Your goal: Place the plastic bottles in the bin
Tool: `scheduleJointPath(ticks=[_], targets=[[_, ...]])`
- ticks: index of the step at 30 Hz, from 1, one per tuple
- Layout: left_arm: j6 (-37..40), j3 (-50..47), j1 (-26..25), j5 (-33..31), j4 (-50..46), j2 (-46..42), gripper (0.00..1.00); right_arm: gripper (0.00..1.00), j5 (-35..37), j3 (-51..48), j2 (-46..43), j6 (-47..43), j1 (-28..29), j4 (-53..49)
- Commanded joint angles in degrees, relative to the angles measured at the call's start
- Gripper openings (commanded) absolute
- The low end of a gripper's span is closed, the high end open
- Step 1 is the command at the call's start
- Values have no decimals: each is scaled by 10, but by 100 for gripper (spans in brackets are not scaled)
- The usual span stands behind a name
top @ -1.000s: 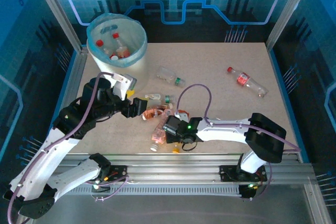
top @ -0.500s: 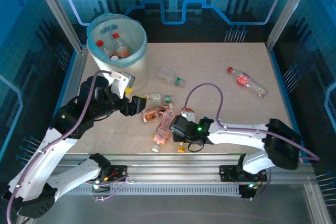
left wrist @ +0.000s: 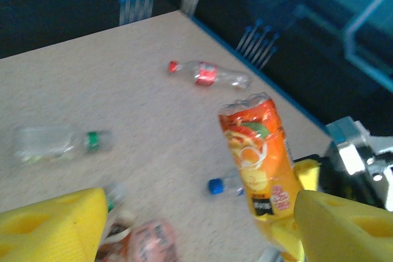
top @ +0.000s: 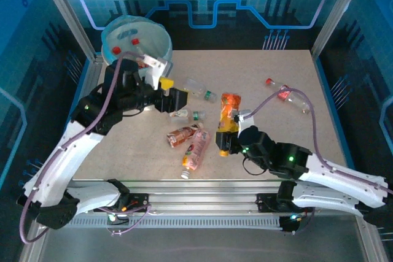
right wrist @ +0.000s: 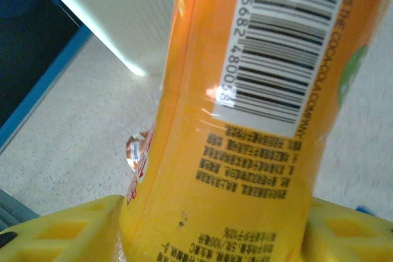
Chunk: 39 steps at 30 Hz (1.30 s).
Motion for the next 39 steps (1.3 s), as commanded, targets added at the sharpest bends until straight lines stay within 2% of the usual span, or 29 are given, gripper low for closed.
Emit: scheduleJointPath(ticks=[1,5,14,28,36,39], targets=[[-46,52,-5,121,67,40,81,62,-1,47,-10,-132,-25,48],[-60,84,-12,199,128,84,82,63,-51,80,-1,-208,-52,87],[-53,114,-34,206,134,136,83,62,-162,139,45,-276,-78,127],[-85,113,-37,118,124,157,82,61,-168,133,58,-280,-84,153],[-97,111,-37,125,135,165,83,61,-170,126,52,-283,-85,162],[-99,111,-37,130,137,167,79,61,-165,125,53,-283,-85,159]])
